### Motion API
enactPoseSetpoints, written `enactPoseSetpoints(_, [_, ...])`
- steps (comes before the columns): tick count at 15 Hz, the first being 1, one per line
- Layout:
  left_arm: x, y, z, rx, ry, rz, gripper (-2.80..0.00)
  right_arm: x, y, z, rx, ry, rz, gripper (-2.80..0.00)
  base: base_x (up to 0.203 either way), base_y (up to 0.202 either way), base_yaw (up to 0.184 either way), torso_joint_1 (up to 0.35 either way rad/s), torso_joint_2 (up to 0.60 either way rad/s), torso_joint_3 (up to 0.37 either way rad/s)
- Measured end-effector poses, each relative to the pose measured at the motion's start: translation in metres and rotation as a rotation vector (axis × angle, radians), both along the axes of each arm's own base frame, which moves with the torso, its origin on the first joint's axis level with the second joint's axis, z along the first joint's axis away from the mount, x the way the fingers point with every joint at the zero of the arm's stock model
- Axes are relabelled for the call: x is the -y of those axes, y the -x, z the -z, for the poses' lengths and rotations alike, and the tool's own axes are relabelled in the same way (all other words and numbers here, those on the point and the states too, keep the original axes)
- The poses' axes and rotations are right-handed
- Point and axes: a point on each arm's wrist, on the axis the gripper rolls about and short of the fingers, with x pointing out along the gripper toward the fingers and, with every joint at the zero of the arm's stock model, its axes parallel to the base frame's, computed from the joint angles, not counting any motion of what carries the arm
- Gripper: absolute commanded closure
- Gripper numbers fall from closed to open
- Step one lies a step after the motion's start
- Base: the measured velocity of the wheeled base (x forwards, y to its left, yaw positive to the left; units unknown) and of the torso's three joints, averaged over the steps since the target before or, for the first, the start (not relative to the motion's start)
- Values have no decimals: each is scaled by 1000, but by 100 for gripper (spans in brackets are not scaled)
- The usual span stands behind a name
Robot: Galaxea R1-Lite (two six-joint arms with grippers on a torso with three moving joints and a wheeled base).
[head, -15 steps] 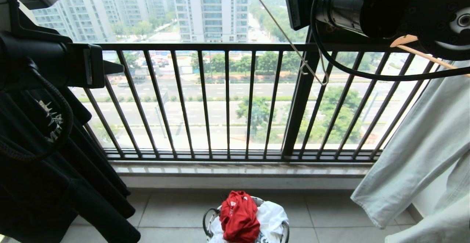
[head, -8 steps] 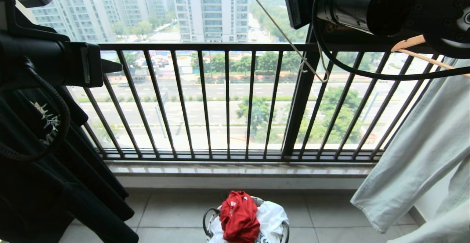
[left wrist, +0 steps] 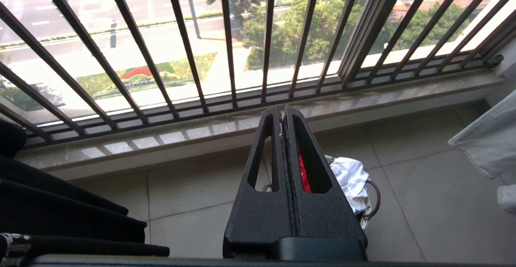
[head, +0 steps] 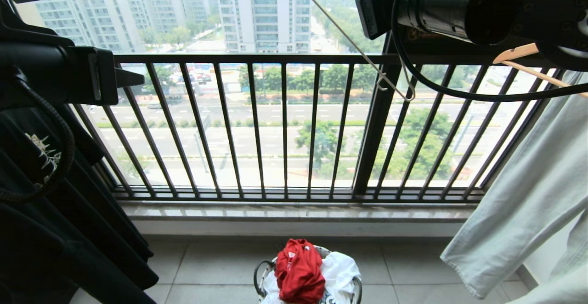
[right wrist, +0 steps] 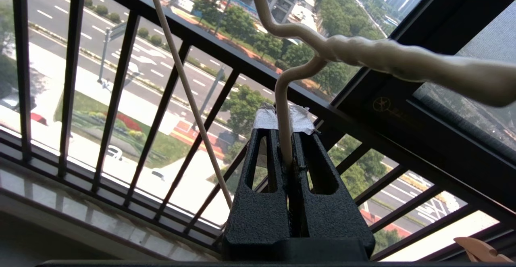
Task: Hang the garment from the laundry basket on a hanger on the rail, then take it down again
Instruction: Hang the clothes rack on the clothesline
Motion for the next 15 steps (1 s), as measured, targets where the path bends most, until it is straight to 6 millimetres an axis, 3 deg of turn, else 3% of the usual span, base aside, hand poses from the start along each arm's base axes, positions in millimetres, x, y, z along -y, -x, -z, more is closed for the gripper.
enactPoseSetpoints(15, [-2,3,-2,11,3,-6,0,6,4,-1,-22,61,15,0,0,0,0,0,0,0])
